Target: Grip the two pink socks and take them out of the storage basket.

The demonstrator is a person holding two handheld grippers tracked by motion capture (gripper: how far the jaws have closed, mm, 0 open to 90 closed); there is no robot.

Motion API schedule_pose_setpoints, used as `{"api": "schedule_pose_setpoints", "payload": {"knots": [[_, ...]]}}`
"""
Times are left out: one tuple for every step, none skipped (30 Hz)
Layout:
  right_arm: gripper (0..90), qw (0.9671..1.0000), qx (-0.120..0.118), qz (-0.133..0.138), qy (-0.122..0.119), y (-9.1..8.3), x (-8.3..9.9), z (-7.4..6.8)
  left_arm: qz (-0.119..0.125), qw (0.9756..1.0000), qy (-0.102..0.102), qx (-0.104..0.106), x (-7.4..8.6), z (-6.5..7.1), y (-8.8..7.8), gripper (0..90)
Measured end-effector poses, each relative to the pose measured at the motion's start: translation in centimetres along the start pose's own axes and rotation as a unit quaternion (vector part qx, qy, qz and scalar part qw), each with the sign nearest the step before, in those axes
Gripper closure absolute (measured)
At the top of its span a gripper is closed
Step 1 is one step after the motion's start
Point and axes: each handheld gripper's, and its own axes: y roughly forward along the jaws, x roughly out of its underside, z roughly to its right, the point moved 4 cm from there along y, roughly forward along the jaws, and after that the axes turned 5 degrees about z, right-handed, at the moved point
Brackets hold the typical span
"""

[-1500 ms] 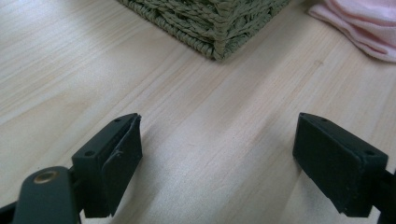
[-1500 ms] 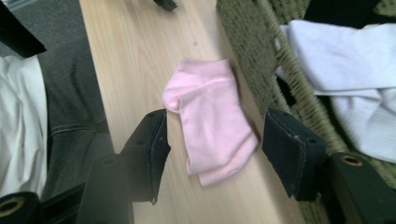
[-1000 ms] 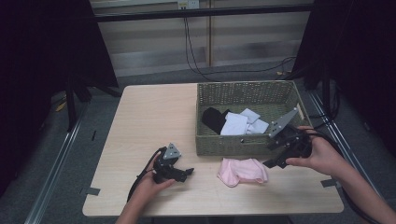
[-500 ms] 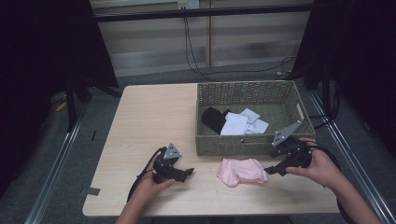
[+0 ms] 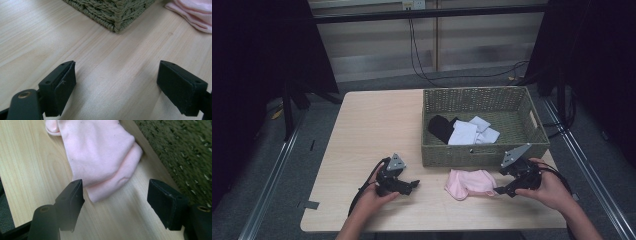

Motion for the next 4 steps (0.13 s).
{"api": "schedule_pose_setpoints", "payload": {"knots": [[28.8, 1.0, 0.001, 0.001, -0.004, 0.05, 0.09, -0.06, 0.0, 1.0, 0.002, -0.001, 0.0, -0.02, -0.01, 15.2], [28.7, 0.9999, 0.002, -0.001, -0.011, 0.1, 0.17, -0.07, 0.0, 1.0, 0.002, -0.001, -0.01, -0.03, -0.01, 15.2], [28.7, 0.9999, 0.003, 0.001, -0.016, 0.17, 0.21, -0.1, 0.0, 1.0, 0.002, -0.001, 0.0, -0.03, -0.01, 15.2], [28.4, 0.9999, 0.001, 0.002, -0.014, 0.23, 0.22, -0.15, 0.0, 1.0, 0.001, -0.001, 0.0, -0.02, -0.01, 15.2]]}}
